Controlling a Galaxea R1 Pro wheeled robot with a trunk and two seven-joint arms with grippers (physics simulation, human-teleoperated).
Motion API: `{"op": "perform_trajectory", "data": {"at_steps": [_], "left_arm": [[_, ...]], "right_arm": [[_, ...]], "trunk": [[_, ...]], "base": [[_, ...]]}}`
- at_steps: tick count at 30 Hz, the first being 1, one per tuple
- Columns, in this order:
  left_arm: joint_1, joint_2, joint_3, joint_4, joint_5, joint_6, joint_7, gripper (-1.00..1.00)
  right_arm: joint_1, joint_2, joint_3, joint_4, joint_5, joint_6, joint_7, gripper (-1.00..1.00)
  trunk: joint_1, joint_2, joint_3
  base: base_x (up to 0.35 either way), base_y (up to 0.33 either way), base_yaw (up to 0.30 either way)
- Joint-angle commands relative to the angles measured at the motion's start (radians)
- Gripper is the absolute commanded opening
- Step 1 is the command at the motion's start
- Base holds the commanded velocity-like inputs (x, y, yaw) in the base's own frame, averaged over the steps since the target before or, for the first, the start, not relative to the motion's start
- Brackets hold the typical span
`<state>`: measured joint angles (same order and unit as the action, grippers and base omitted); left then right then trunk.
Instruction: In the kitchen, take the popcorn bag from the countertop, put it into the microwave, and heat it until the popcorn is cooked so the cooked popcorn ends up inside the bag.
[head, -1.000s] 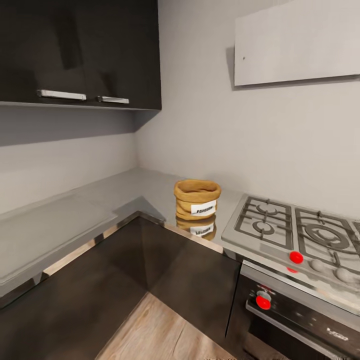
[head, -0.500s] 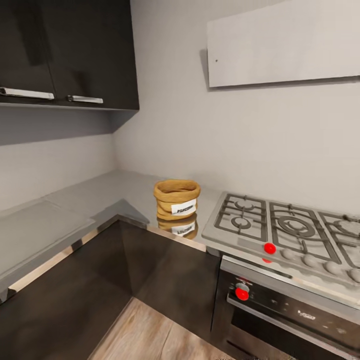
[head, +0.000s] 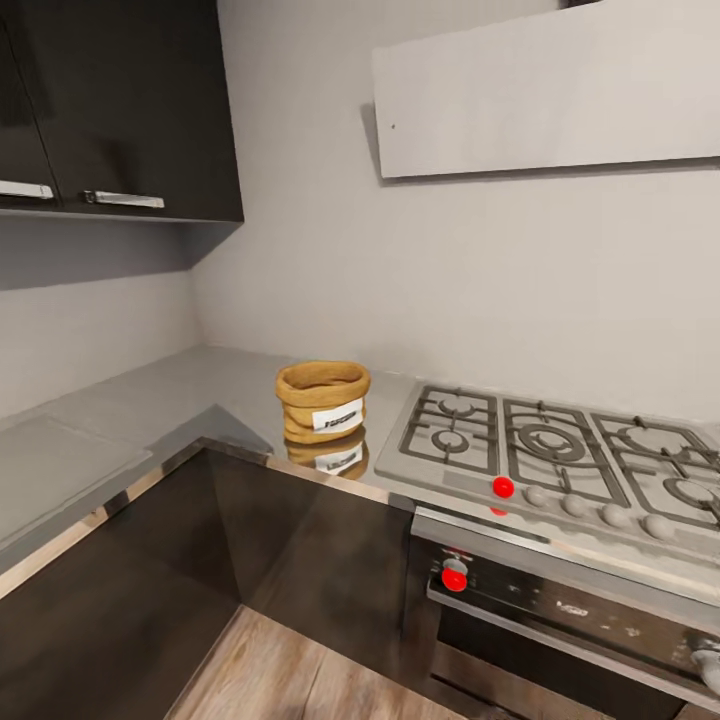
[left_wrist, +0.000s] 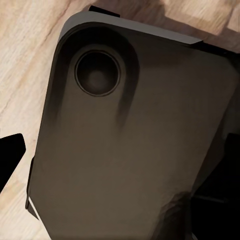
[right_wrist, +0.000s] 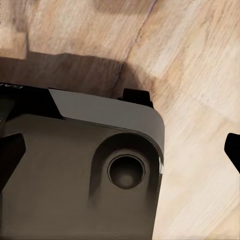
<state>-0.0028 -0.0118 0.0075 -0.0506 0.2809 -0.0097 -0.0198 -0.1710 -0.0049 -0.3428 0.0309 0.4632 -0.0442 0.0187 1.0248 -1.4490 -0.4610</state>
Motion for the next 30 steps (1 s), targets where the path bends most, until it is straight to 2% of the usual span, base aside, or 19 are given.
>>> {"op": "perform_trajectory", "data": {"at_steps": [1,9,13,22,25,30], "left_arm": [[0.000,0.000,0.001,0.000,0.006,-0.001,-0.002,1.00],[0.000,0.000,0.000,0.000,0.006,-0.001,-0.002,1.00],[0.000,0.000,0.003,0.000,0.009,-0.002,-0.001,1.00],[0.000,-0.002,0.009,-0.003,0.015,-0.004,0.011,1.00],[0.000,-0.003,0.010,-0.003,0.016,-0.004,0.044,1.00],[0.000,-0.005,0.009,-0.003,0.015,-0.004,0.099,1.00]], "right_arm": [[-0.001,0.000,-0.008,0.003,0.008,-0.006,0.001,1.00],[-0.001,0.000,-0.003,0.003,0.012,-0.008,-0.004,1.00],[-0.001,0.001,-0.003,0.003,0.012,-0.009,0.017,1.00],[-0.002,-0.001,-0.004,0.003,0.011,-0.011,0.021,1.00],[-0.002,-0.002,-0.004,0.003,0.011,-0.011,0.021,1.00],[-0.001,-0.003,-0.004,0.003,0.011,-0.011,0.021,1.00]], "trunk": [[0.000,-0.001,-0.001],[0.000,-0.001,-0.001],[0.000,-0.001,-0.001],[0.000,-0.001,-0.001],[0.000,-0.001,-0.001],[-0.019,0.034,0.015]], "base": [[0.000,0.000,-0.014],[0.000,0.000,-0.002],[0.000,0.000,0.002],[0.000,0.000,0.079],[0.000,0.000,0.002],[0.000,0.000,0.000]]}}
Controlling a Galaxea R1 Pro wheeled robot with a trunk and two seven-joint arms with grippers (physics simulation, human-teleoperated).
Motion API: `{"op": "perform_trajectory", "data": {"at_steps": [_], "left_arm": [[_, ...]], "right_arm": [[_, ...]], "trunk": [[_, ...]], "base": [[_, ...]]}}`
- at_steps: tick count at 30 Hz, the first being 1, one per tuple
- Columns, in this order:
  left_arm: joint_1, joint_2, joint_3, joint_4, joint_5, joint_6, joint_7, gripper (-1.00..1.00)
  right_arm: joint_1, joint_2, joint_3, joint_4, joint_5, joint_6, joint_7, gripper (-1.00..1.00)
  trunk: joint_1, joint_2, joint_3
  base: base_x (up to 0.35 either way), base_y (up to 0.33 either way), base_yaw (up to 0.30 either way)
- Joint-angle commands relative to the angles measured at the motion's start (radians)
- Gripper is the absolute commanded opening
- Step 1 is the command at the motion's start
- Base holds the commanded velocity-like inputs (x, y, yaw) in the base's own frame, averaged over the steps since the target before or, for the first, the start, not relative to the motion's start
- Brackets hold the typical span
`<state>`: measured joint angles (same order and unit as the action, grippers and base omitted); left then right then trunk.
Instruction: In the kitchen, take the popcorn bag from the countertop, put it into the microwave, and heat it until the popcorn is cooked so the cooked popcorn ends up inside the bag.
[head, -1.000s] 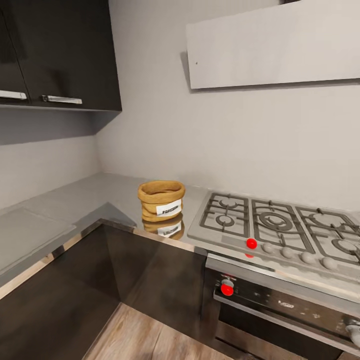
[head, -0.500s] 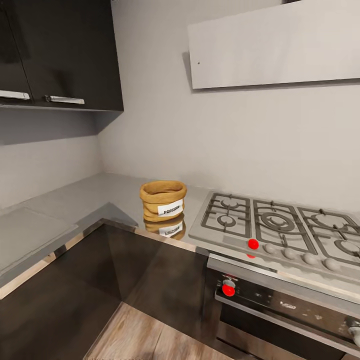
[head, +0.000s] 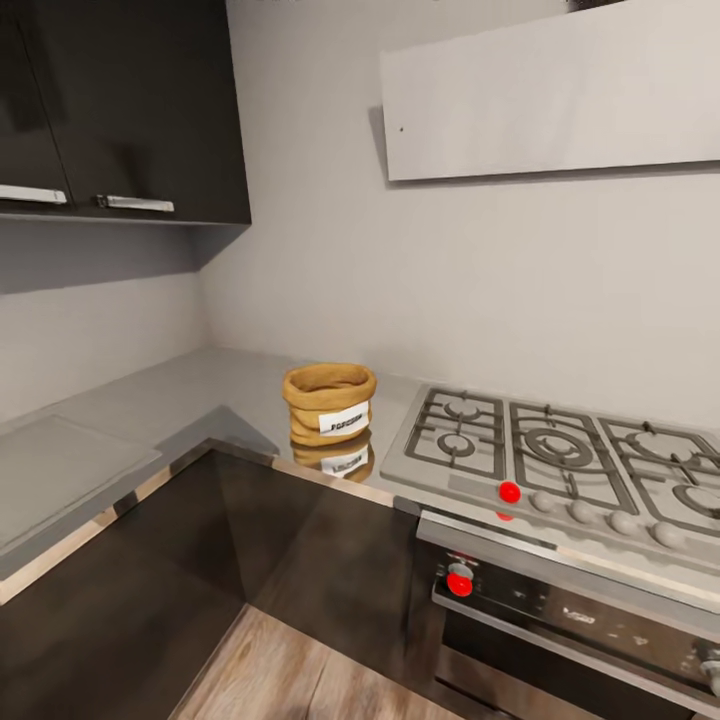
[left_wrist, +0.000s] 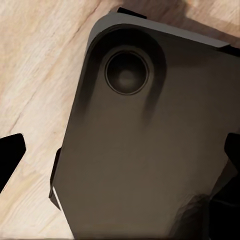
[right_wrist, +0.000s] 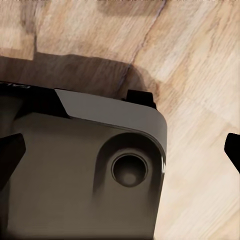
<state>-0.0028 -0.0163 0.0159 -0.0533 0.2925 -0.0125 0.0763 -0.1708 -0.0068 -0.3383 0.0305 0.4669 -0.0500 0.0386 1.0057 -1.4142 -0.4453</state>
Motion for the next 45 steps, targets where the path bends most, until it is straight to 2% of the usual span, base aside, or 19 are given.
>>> {"op": "perform_trajectory", "data": {"at_steps": [1,33,45], "left_arm": [[0.000,0.000,0.001,0.000,0.004,-0.001,0.007,1.00],[0.000,-0.002,-0.011,0.000,-0.002,-0.001,0.013,1.00],[0.000,-0.002,-0.006,0.000,-0.002,-0.001,0.013,1.00]], "right_arm": [[-0.001,-0.001,-0.008,0.003,0.007,-0.005,0.001,1.00],[-0.001,0.001,-0.008,0.003,0.004,0.009,-0.002,1.00],[-0.001,-0.001,-0.008,0.003,0.004,-0.001,-0.012,1.00]], "trunk": [[-0.004,0.007,0.002],[-0.127,0.231,0.102],[-0.173,0.315,0.123]], "base": [[0.000,0.000,0.000],[0.000,0.000,0.000],[0.000,0.000,0.000]]}}
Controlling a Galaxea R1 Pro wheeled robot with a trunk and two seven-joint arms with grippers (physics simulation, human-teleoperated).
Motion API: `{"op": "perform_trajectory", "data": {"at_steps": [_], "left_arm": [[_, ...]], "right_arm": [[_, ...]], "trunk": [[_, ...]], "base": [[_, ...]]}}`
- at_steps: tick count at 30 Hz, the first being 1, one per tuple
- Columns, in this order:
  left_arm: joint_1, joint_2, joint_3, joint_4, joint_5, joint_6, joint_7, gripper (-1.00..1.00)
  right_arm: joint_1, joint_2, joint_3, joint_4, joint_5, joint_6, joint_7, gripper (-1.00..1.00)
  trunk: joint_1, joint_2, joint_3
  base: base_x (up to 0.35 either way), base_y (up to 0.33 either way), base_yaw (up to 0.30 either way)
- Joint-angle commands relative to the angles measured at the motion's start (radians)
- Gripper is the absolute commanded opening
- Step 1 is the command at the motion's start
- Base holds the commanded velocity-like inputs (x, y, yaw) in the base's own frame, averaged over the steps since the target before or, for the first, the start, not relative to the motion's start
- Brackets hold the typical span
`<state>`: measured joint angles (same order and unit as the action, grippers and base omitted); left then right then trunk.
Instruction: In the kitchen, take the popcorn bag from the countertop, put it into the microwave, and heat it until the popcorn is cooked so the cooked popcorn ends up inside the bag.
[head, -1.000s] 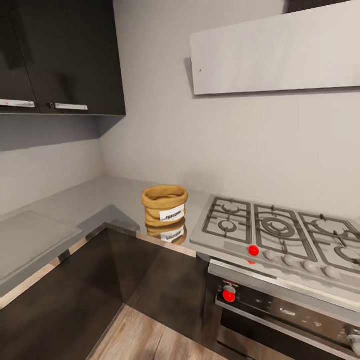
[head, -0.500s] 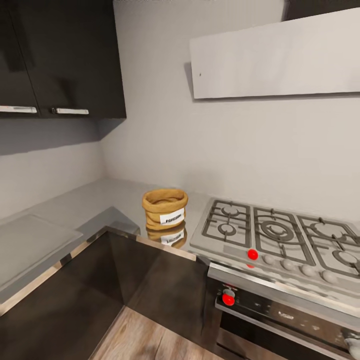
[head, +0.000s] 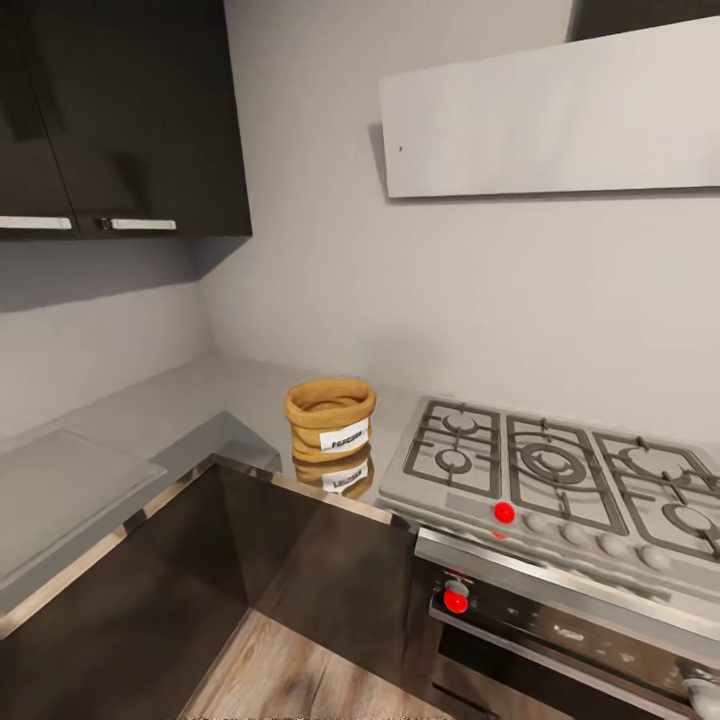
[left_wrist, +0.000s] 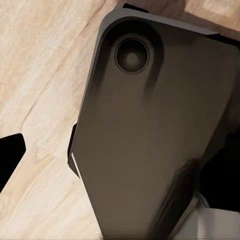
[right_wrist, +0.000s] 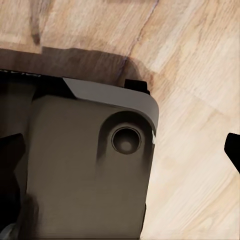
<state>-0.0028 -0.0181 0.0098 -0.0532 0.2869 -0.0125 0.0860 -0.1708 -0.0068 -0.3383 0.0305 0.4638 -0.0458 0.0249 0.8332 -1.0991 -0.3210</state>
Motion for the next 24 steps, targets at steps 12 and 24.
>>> {"op": "perform_trajectory", "data": {"at_steps": [12,24], "left_arm": [[0.000,-0.001,0.002,0.005,0.007,-0.119,0.005,1.00],[0.000,0.001,-0.001,0.015,0.009,-0.115,0.001,1.00]], "right_arm": [[-0.001,-0.008,-0.013,0.003,0.002,-0.006,0.001,1.00],[-0.001,-0.009,-0.013,0.003,0.002,-0.007,0.001,1.00]], "trunk": [[-0.004,0.007,-0.017],[-0.004,0.007,-0.036]], "base": [[0.000,0.000,0.000],[0.000,0.000,0.000]]}}
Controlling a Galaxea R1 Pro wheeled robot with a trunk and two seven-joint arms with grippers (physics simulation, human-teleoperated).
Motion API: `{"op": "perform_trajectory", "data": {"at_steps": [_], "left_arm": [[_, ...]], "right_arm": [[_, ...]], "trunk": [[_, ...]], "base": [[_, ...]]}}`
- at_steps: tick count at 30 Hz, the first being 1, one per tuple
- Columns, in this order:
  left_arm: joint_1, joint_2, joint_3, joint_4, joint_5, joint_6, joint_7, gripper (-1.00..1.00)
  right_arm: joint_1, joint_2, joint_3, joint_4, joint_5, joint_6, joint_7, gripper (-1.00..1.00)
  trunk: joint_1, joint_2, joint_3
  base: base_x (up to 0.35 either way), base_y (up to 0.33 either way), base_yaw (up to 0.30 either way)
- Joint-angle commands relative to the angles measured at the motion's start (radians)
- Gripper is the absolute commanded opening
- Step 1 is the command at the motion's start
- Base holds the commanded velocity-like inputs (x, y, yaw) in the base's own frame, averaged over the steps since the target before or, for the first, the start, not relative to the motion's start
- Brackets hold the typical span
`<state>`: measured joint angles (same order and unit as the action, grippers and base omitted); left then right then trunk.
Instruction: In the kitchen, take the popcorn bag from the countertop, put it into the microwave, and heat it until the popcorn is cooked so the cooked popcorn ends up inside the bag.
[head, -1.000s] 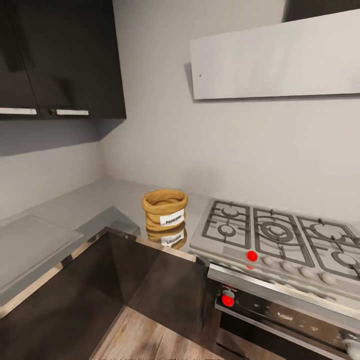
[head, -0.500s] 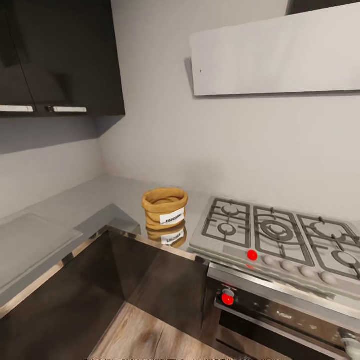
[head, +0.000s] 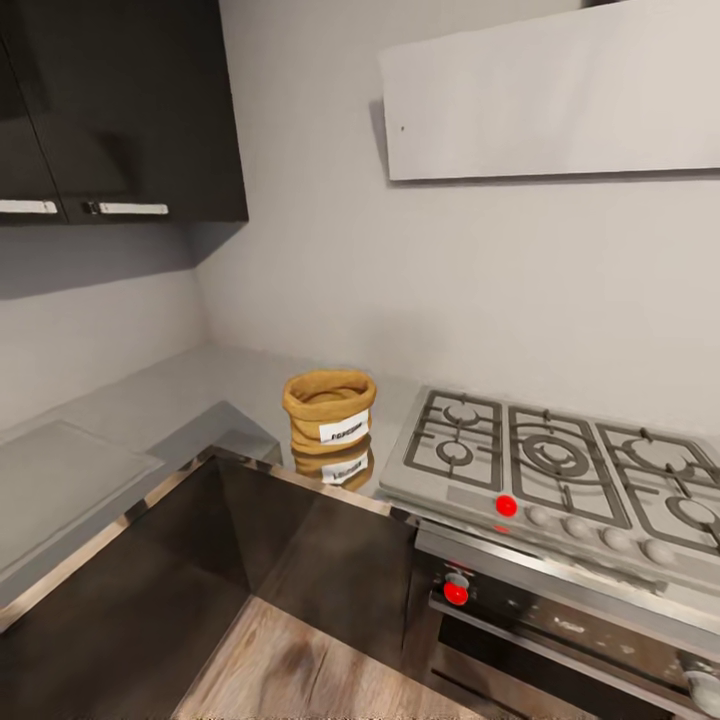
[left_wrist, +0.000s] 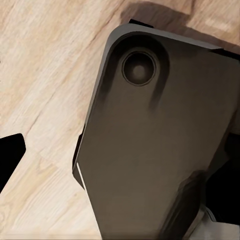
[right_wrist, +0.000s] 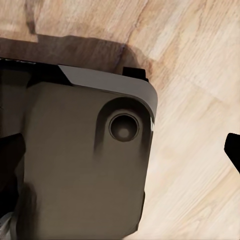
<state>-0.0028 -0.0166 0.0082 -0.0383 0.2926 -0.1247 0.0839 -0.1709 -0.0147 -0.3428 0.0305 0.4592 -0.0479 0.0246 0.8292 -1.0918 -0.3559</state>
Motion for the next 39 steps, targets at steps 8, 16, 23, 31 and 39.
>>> {"op": "perform_trajectory", "data": {"at_steps": [8,16,23,31,39], "left_arm": [[0.000,0.000,0.000,0.000,0.005,-0.003,0.001,1.00],[0.000,0.000,-0.001,0.001,0.005,-0.002,-0.002,1.00],[0.000,0.000,-0.001,0.001,0.005,-0.001,-0.006,1.00],[0.000,0.000,-0.004,0.001,-0.002,-0.001,-0.006,1.00],[0.000,-0.001,-0.005,0.001,-0.003,-0.001,-0.006,1.00]], "right_arm": [[-0.001,0.002,-0.008,0.003,0.006,-0.003,-0.002,1.00],[-0.001,0.003,-0.011,0.003,0.004,-0.013,-0.002,1.00],[-0.001,0.008,-0.010,0.004,0.003,-0.025,-0.029,1.00],[-0.001,0.008,-0.010,0.004,0.003,-0.040,-0.063,1.00],[-0.001,0.010,-0.010,0.005,0.004,-0.041,-0.075,1.00]], "trunk": [[0.000,-0.001,-0.014],[0.000,-0.001,-0.027],[0.000,-0.001,-0.038],[0.000,-0.001,-0.050],[0.000,-0.001,-0.063]], "base": [[0.000,0.000,0.000],[0.000,0.000,0.000],[0.000,0.000,0.000],[0.000,0.000,0.000],[0.000,0.000,0.000]]}}
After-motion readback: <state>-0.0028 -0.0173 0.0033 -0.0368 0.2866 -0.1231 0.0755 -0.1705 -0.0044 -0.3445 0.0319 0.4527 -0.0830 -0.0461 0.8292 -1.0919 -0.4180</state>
